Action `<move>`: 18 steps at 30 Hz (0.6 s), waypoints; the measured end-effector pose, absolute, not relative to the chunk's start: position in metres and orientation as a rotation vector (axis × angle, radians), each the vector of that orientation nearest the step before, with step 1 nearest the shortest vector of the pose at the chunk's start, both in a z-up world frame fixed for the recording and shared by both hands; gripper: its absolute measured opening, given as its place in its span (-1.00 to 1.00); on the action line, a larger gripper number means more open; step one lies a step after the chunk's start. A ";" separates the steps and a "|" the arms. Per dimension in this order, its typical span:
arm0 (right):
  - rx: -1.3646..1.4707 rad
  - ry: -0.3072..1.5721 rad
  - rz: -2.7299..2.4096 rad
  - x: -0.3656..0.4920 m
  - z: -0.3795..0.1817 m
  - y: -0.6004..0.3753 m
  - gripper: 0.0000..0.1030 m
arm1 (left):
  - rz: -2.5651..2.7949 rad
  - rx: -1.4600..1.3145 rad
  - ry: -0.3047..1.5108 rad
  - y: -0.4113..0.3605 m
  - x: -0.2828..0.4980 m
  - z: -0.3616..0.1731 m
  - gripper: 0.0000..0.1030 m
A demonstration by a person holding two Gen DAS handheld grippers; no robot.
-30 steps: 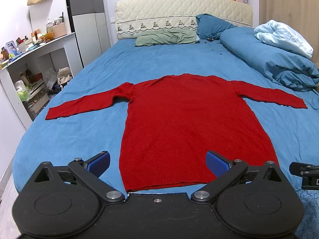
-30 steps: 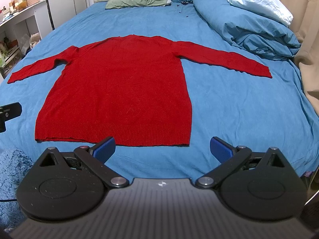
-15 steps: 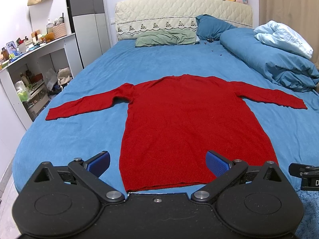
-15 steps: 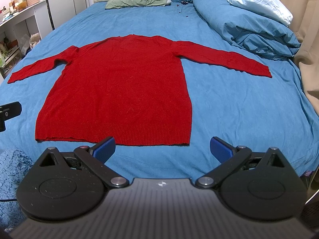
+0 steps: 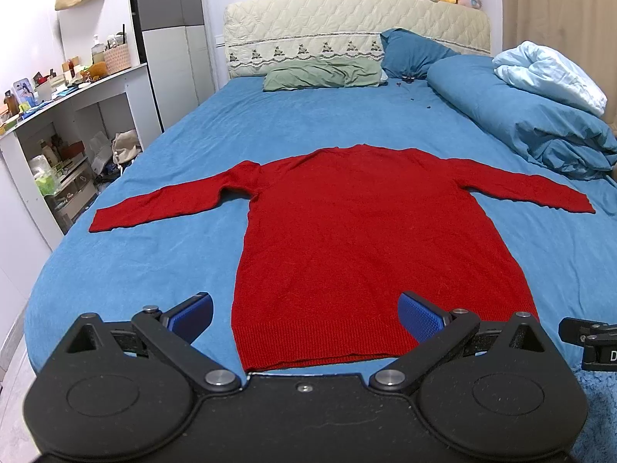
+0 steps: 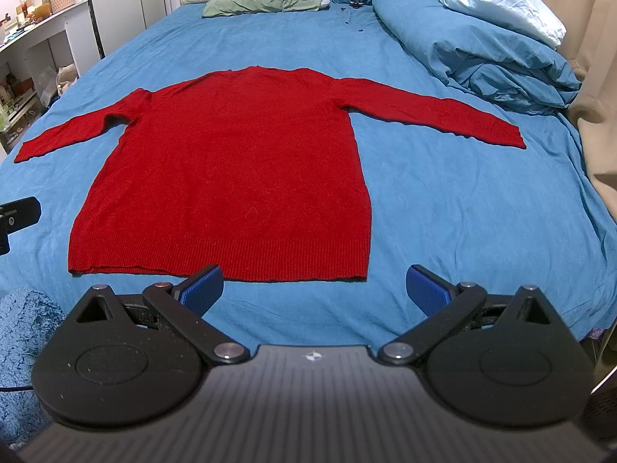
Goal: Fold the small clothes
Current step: 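Move the right tool to a sweater sleeve cuff and grasp it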
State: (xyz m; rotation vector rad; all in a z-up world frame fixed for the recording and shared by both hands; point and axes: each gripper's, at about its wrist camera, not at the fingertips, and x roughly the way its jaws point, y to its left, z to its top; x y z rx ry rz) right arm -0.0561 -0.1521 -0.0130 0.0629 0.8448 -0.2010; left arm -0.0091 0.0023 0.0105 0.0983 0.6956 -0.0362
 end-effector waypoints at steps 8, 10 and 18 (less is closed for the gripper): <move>0.067 0.854 -0.192 -0.054 -0.015 -0.152 1.00 | -0.024 0.088 0.693 0.004 -0.009 0.010 1.00; 0.072 0.853 -0.192 -0.052 -0.015 -0.154 1.00 | -0.024 0.086 0.697 0.004 -0.007 0.010 1.00; 0.135 0.782 -0.229 -0.026 0.008 -0.192 1.00 | -0.077 0.091 0.614 -0.010 0.048 0.052 1.00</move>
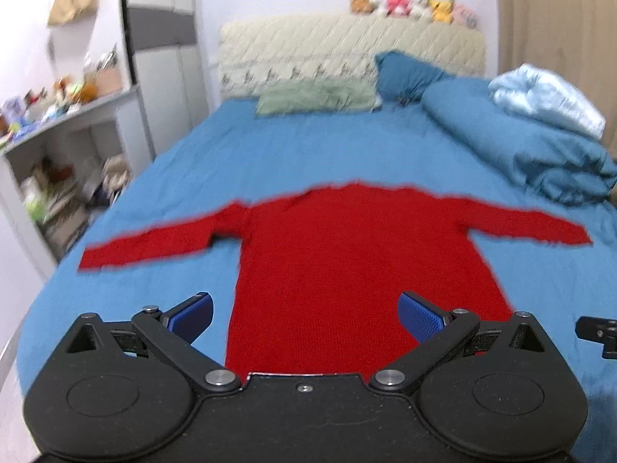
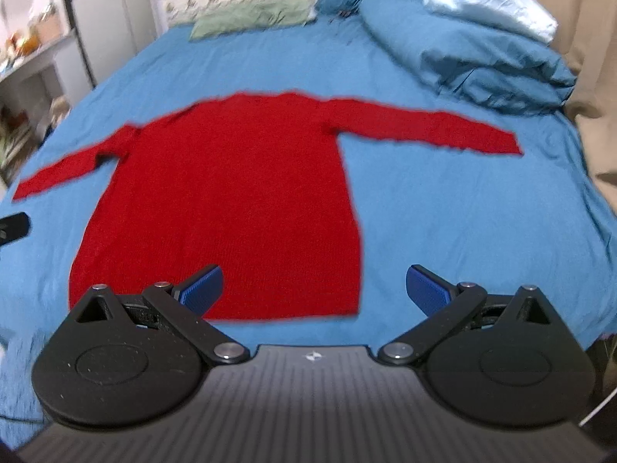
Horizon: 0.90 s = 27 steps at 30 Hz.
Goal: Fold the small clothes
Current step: 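Move the right tool to a sweater sleeve cuff and grasp it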
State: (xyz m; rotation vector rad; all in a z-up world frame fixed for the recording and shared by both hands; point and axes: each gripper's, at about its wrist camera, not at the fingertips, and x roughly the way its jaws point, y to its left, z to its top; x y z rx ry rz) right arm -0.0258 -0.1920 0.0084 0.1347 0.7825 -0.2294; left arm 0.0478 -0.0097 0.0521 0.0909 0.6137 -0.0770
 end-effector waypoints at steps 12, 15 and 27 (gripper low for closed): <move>0.266 0.677 -0.452 0.083 0.024 -0.356 1.00 | -0.255 0.084 0.596 -0.117 0.238 0.067 1.00; 0.302 0.676 -0.503 0.104 0.004 -0.398 1.00 | -0.301 0.098 0.695 -0.153 0.289 0.032 1.00; 0.453 0.615 -0.546 0.157 -0.127 -0.494 1.00 | -0.306 0.093 0.922 -0.222 0.415 -0.110 1.00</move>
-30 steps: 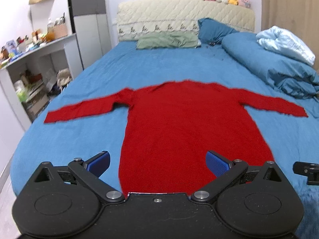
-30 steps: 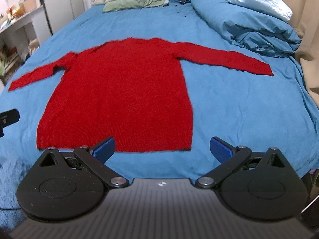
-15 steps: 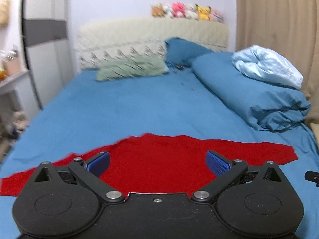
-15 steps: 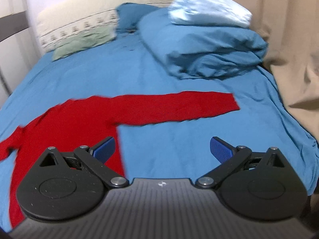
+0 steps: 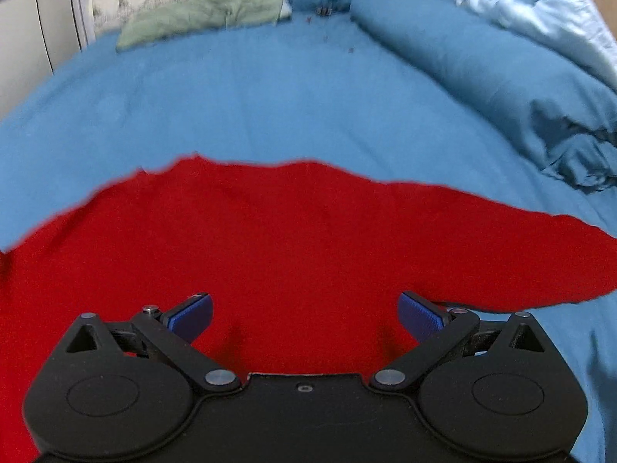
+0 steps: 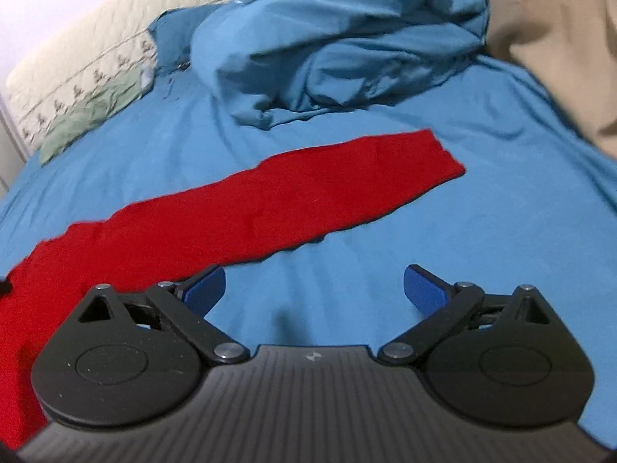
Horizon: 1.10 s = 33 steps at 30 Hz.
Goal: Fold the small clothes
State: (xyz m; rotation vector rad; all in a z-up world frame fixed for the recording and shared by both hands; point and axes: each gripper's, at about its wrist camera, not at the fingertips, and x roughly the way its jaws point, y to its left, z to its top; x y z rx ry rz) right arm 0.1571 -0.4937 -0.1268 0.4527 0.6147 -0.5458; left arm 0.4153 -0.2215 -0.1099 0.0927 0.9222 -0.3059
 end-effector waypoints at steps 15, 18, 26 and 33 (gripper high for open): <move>0.649 0.442 -0.709 0.208 -0.187 -0.566 0.20 | -0.272 0.148 1.022 -0.245 0.453 -0.164 1.00; 0.637 0.466 -0.701 0.215 -0.184 -0.573 -0.33 | -0.291 0.135 0.991 -0.239 0.453 -0.159 1.00; 0.560 0.404 -0.527 0.234 -0.118 -0.550 -0.62 | -0.362 0.172 0.854 -0.201 0.433 -0.121 1.00; 0.414 0.342 -0.095 0.314 -0.034 -0.406 -0.62 | -0.285 0.159 0.702 -0.118 0.420 -0.072 1.00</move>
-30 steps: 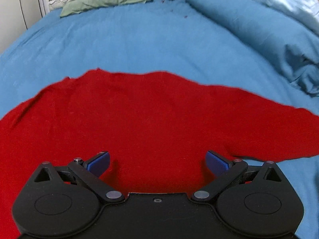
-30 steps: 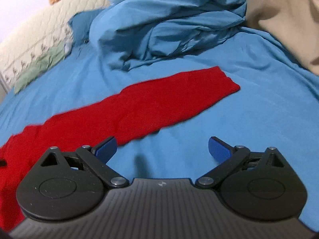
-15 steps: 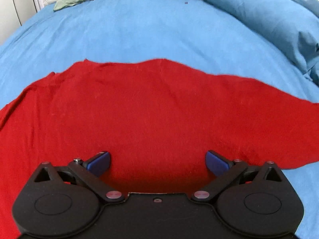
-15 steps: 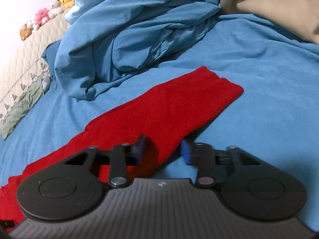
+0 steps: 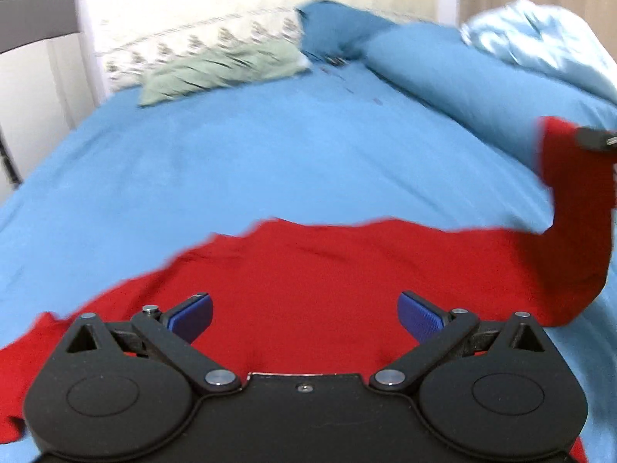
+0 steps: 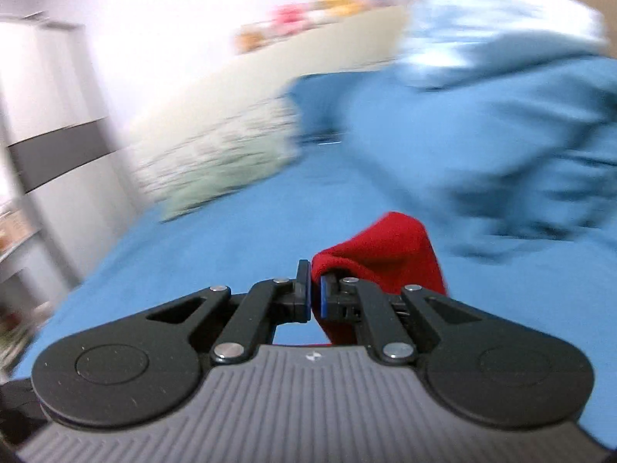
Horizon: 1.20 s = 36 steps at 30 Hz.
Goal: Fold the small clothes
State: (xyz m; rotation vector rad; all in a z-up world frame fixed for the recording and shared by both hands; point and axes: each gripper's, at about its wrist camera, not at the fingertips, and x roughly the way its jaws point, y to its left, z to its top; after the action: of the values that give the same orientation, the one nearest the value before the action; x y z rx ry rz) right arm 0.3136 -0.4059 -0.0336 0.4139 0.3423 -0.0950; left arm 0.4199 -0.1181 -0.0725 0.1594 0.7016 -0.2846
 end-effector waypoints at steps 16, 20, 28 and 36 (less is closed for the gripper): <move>0.042 0.670 0.217 0.380 -0.164 -0.138 0.31 | -0.129 0.140 0.766 0.016 0.390 -0.096 1.00; -0.133 0.614 0.178 0.339 -0.151 -0.148 0.73 | -0.219 0.215 0.686 -0.018 0.378 -0.093 1.00; -0.202 0.680 -0.033 0.297 -0.144 -0.214 0.75 | -0.365 0.427 0.603 -0.124 0.397 -0.128 0.80; -0.141 0.721 -0.063 0.285 -0.159 -0.235 0.74 | -0.371 0.443 0.684 -0.150 0.429 -0.168 0.26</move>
State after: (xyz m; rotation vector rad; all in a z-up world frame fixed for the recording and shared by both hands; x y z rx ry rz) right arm 0.2851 -0.2347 -0.1585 -0.1414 0.7211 -0.0625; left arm 0.4287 -0.1502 -0.1685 0.4426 0.6843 -0.3708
